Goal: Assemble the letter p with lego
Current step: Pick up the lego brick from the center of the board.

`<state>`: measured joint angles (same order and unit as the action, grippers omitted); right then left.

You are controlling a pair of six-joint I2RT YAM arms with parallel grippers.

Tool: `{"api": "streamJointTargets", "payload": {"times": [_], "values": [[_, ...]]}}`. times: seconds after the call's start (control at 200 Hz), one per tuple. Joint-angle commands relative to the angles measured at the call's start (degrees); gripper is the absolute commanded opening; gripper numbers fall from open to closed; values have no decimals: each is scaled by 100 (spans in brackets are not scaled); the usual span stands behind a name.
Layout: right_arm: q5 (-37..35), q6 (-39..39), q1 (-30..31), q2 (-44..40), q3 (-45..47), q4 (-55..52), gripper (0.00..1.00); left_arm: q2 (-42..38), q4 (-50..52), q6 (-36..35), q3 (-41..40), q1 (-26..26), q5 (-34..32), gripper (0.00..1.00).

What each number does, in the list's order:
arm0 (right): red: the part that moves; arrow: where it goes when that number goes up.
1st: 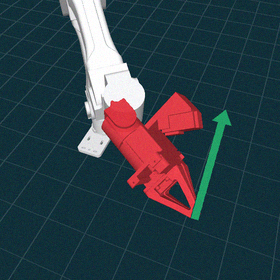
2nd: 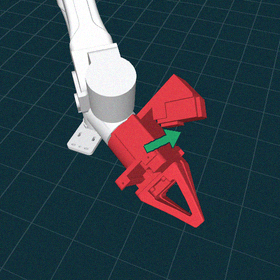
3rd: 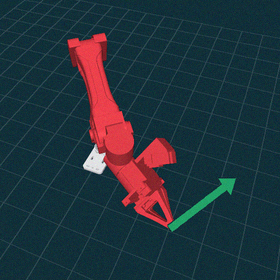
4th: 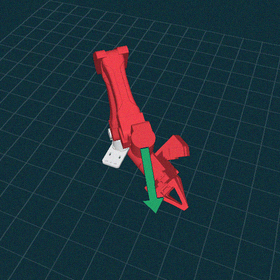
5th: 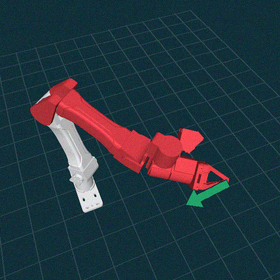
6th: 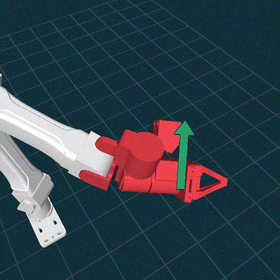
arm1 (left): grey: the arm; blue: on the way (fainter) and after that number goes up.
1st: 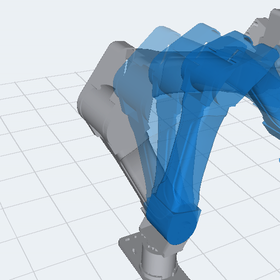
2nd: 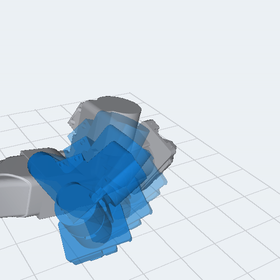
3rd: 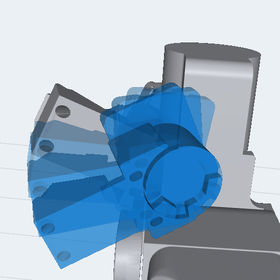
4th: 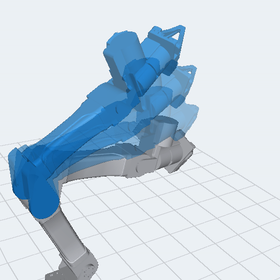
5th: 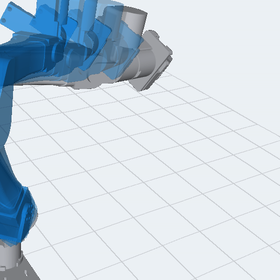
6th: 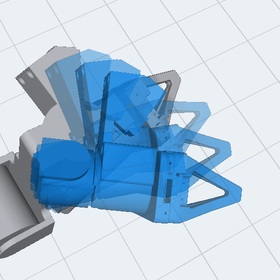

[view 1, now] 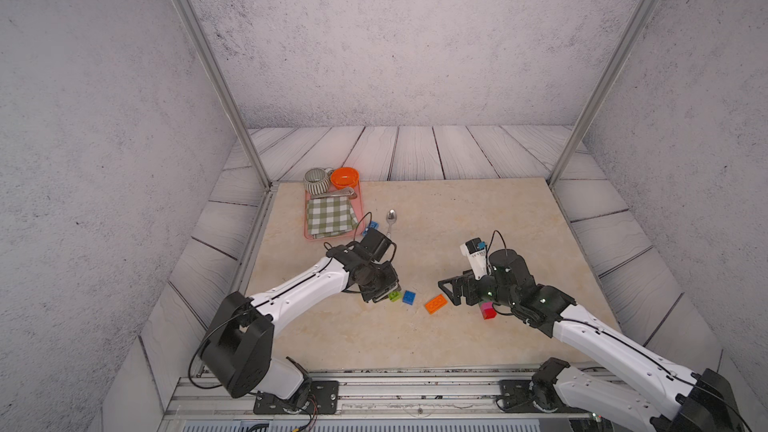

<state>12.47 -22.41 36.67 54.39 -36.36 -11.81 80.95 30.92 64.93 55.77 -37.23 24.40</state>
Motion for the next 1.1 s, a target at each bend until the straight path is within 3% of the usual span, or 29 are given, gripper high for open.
{"api": "streamJointTargets", "payload": {"times": [0.0,0.2,0.43,0.741,0.896,1.096], "values": [[501,40,-16,-372,180,658,99,-208,-1451,-41,-429,252,1715,25],[1932,243,-18,-900,697,1877,95,35,-3020,696,-577,365,3523,24],[2452,170,-16,-489,563,2304,87,157,-4831,1836,-1132,421,4338,24],[3093,418,-12,295,422,2686,75,263,-6507,2921,-1563,445,4730,24],[3534,404,-19,590,352,2919,68,273,-6635,2982,-1611,445,4773,24],[3717,422,-14,713,297,3036,46,314,-6790,3039,-1683,449,4766,24]]}}
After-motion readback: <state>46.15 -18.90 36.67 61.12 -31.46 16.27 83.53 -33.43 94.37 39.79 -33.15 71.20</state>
